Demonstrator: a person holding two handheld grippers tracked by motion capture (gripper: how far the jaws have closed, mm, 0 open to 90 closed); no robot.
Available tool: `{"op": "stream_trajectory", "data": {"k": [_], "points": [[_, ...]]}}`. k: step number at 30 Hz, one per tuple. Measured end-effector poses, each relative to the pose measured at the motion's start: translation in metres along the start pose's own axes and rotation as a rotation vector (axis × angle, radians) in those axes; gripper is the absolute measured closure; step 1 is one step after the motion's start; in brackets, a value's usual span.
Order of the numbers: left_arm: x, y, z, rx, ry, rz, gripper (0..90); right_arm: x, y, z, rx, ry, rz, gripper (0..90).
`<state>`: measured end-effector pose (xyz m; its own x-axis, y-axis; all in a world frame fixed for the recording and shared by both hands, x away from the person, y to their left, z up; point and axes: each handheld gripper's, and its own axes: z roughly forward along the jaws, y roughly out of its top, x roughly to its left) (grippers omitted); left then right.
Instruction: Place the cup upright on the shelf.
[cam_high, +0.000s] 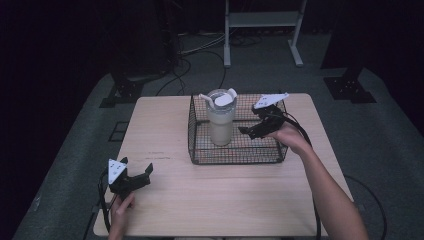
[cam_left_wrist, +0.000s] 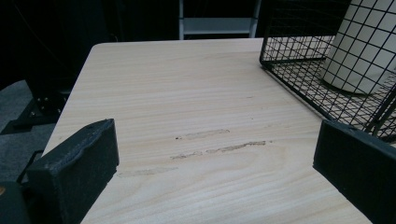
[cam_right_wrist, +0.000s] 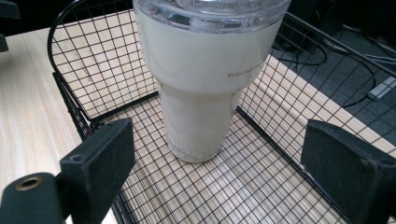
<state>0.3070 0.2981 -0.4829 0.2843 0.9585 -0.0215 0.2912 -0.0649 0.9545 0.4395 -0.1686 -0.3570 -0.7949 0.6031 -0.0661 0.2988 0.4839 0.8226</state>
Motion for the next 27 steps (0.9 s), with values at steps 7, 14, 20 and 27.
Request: {"op": "stream_trajectory", "data": {"k": [7, 14, 20, 27], "points": [[0.0, 0.0, 0.0, 0.001, 0.001, 0.001, 0.0, 0.002, -0.006, -0.014, -0.014, -0.017, -0.003, 9.3], [0.0, 0.0, 0.0, 0.002, 0.002, 0.004, 0.0, 0.004, -0.013, -0.022, -0.011, -0.015, 0.001, 9.3], [0.0, 0.0, 0.0, 0.002, 0.002, 0.004, 0.0, 0.006, -0.017, -0.03, -0.018, -0.018, -0.006, 9.3], [-0.001, 0.0, 0.0, 0.001, 0.003, -0.002, 0.0, 0.011, -0.021, -0.041, -0.027, -0.025, -0.011, 9.3]]}}
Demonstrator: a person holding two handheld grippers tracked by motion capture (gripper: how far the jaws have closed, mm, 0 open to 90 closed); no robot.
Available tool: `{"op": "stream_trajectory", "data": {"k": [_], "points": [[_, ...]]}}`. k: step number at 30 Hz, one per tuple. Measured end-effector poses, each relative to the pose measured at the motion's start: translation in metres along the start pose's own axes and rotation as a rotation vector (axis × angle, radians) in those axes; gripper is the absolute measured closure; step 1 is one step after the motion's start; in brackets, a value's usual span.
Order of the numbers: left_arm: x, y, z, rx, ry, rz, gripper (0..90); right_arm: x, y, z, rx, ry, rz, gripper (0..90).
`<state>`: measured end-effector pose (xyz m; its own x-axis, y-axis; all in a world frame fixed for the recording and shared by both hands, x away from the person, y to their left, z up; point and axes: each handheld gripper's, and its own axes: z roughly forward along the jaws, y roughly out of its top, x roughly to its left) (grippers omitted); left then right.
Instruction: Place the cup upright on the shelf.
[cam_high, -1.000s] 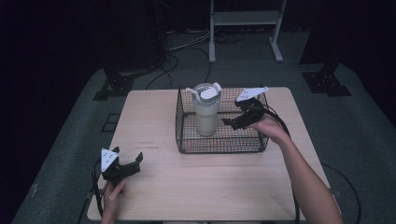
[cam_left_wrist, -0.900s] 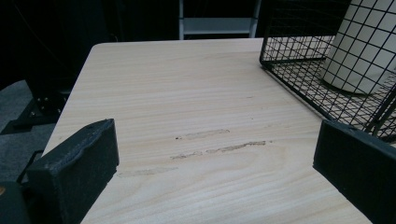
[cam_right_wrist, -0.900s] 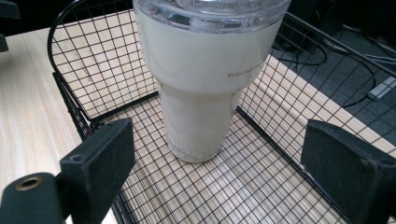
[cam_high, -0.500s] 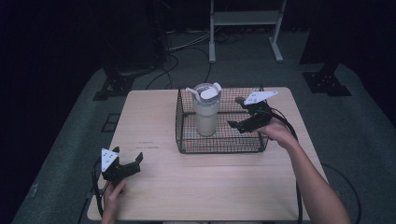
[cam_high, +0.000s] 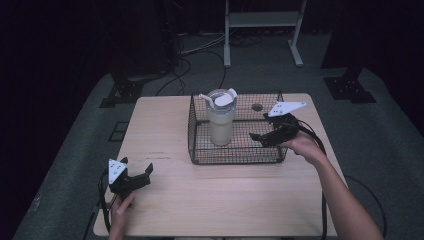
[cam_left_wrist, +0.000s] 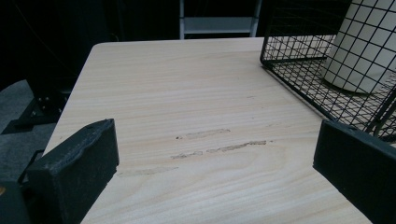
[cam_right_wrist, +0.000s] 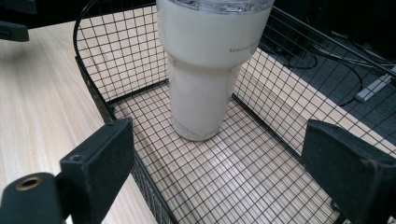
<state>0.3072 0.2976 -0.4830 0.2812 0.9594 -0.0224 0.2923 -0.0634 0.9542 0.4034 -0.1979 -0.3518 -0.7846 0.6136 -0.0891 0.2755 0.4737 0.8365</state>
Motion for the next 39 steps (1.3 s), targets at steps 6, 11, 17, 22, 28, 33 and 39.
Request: {"op": "stream_trajectory", "data": {"k": [6, 11, 17, 22, 28, 33, 39], "points": [[0.0, 0.0, 0.0, 0.001, 0.002, 0.0, 0.0, 0.003, -0.005, -0.008, 0.0, -0.001, -0.004, 9.3], [0.0, 0.0, 0.0, 0.0, 0.003, -0.002, 0.0, 0.005, -0.011, -0.013, -0.002, -0.004, 0.001, 9.3], [0.0, 0.0, 0.0, 0.005, 0.003, 0.004, 0.0, 0.008, -0.019, -0.02, -0.002, -0.003, 0.002, 9.3], [0.0, 0.0, 0.0, 0.002, 0.004, 0.003, 0.0, 0.011, -0.026, -0.023, -0.003, 0.0, 0.011, 9.3], [0.0, 0.0, 0.0, 0.002, 0.004, 0.003, 0.0, 0.013, -0.034, -0.026, -0.005, 0.002, 0.017, 9.3], [0.0, 0.0, 0.0, 0.002, 0.004, 0.004, 0.0, 0.016, -0.04, -0.03, -0.009, 0.005, 0.018, 9.3], [0.0, 0.0, 0.0, 0.002, 0.005, 0.005, 0.0, 0.022, -0.052, -0.034, -0.011, -0.002, 0.016, 9.3]]}}
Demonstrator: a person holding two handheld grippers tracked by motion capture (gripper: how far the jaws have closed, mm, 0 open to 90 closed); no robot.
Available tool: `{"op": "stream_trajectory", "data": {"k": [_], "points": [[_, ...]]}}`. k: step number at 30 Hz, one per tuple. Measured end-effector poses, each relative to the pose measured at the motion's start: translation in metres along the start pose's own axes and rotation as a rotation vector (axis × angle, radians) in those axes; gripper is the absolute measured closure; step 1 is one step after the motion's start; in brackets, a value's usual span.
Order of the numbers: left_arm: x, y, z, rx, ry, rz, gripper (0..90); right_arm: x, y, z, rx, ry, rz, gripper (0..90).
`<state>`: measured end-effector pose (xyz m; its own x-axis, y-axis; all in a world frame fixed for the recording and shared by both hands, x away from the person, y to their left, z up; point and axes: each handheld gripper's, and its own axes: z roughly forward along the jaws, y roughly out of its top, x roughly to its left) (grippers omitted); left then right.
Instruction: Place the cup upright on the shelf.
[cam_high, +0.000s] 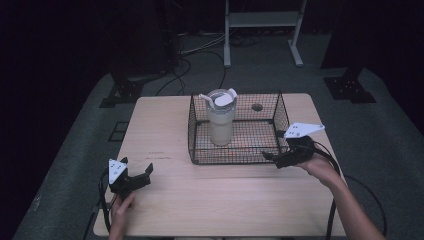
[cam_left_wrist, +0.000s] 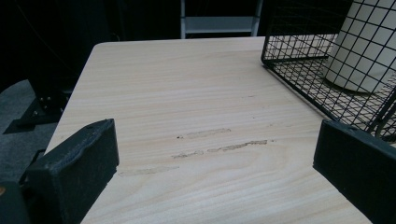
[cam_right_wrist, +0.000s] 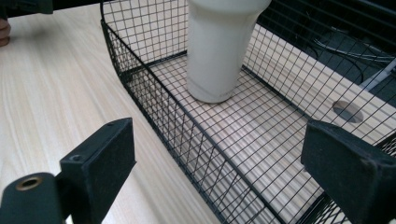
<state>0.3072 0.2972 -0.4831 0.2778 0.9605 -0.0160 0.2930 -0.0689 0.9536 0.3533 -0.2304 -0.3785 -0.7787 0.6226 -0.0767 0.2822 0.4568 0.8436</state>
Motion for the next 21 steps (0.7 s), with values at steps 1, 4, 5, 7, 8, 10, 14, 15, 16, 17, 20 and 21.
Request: {"op": "stream_trajectory", "data": {"k": [1, 4, 5, 7, 8, 10, 14, 15, 16, 17, 20, 21], "points": [[0.0, 0.0, 0.0, 0.001, 0.0, 0.001, 0.0, 0.001, -0.002, 0.0, -0.001, 0.003, 0.003, 9.3], [0.0, 0.0, 0.0, 0.001, 0.001, 0.001, 0.0, 0.002, -0.006, -0.001, -0.003, 0.005, 0.002, 9.3], [0.0, 0.0, 0.0, 0.001, 0.001, 0.001, 0.0, 0.004, -0.009, -0.002, -0.002, 0.009, 0.006, 9.3], [0.0, 0.0, 0.0, 0.001, 0.001, 0.001, 0.0, 0.006, -0.012, -0.004, -0.004, 0.008, 0.008, 9.3], [0.0, 0.0, 0.0, 0.001, 0.001, 0.001, 0.0, 0.006, -0.012, -0.004, -0.004, 0.008, 0.008, 9.3], [0.0, 0.0, 0.0, 0.002, 0.002, 0.001, 0.0, 0.007, -0.015, -0.006, -0.008, 0.009, 0.015, 9.3], [0.0, 0.0, 0.0, 0.002, 0.002, 0.002, 0.0, 0.009, -0.021, -0.008, -0.004, 0.007, 0.019, 9.3], [0.0, 0.0, 0.0, 0.002, 0.003, 0.002, 0.0, 0.01, -0.024, -0.009, -0.009, 0.011, 0.026, 9.3], [0.0, 0.0, 0.0, 0.002, 0.003, 0.002, 0.0, 0.01, -0.024, -0.009, -0.009, 0.011, 0.026, 9.3], [0.0, 0.0, 0.0, 0.003, 0.002, 0.002, 0.0, 0.011, -0.027, -0.009, -0.01, 0.012, 0.028, 9.3], [0.0, 0.0, 0.0, 0.004, 0.003, 0.0, 0.0, 0.012, -0.03, -0.009, -0.007, 0.012, 0.031, 9.3], [0.0, 0.0, 0.0, 0.005, 0.003, 0.0, 0.0, 0.013, -0.034, -0.009, -0.005, 0.014, 0.035, 9.4]]}}
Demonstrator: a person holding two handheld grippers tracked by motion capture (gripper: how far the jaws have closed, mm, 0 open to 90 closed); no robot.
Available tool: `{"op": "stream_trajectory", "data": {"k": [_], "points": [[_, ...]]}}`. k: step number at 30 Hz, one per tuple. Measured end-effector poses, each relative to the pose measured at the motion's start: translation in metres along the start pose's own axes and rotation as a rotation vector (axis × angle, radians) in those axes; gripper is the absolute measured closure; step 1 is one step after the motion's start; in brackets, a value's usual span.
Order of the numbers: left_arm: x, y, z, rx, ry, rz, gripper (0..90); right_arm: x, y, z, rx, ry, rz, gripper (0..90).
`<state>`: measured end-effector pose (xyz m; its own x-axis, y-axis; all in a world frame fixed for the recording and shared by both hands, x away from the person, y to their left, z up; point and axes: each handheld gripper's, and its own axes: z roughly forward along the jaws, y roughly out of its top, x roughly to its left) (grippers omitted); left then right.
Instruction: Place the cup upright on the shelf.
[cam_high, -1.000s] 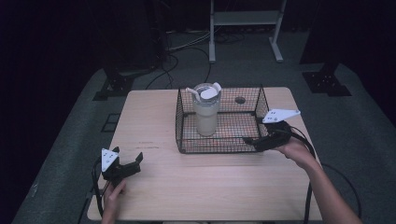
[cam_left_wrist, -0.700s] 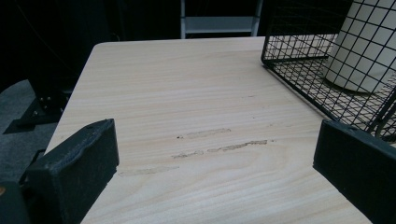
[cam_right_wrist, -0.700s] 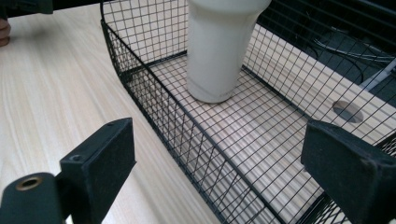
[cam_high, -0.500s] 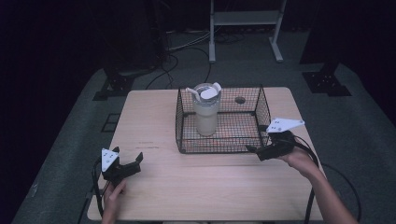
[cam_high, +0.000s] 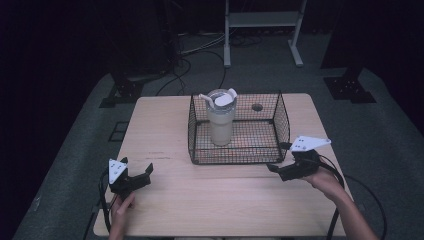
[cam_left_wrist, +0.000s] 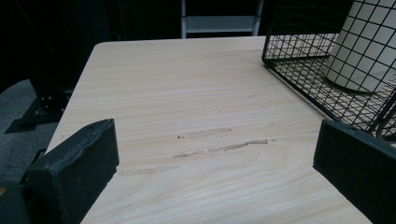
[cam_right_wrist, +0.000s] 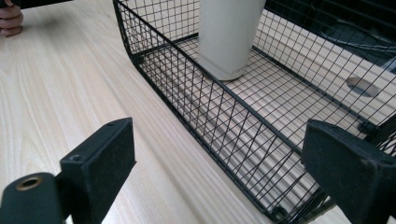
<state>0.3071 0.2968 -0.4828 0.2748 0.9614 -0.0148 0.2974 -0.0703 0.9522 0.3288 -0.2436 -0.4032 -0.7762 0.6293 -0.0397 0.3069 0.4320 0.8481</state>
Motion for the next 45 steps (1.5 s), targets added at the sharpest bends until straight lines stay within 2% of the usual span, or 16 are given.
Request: {"op": "stream_trajectory", "data": {"k": [14, 28, 38, 45], "points": [[0.0, 0.0, 0.0, 0.001, 0.001, 0.0, 0.0, 0.003, -0.02, -0.004, -0.009, 0.001, 0.041, 9.4], [0.0, 0.0, 0.0, 0.0, 0.003, 0.001, 0.0, 0.01, -0.039, -0.007, -0.005, 0.004, 0.059, 9.4], [-0.001, 0.0, 0.0, -0.009, 0.004, 0.004, 0.0, 0.014, -0.052, -0.015, -0.015, -0.001, 0.084, 9.4], [0.001, 0.0, -0.001, -0.013, 0.009, -0.011, 0.0, 0.016, -0.067, -0.016, -0.02, -0.011, 0.115, 9.4]]}}
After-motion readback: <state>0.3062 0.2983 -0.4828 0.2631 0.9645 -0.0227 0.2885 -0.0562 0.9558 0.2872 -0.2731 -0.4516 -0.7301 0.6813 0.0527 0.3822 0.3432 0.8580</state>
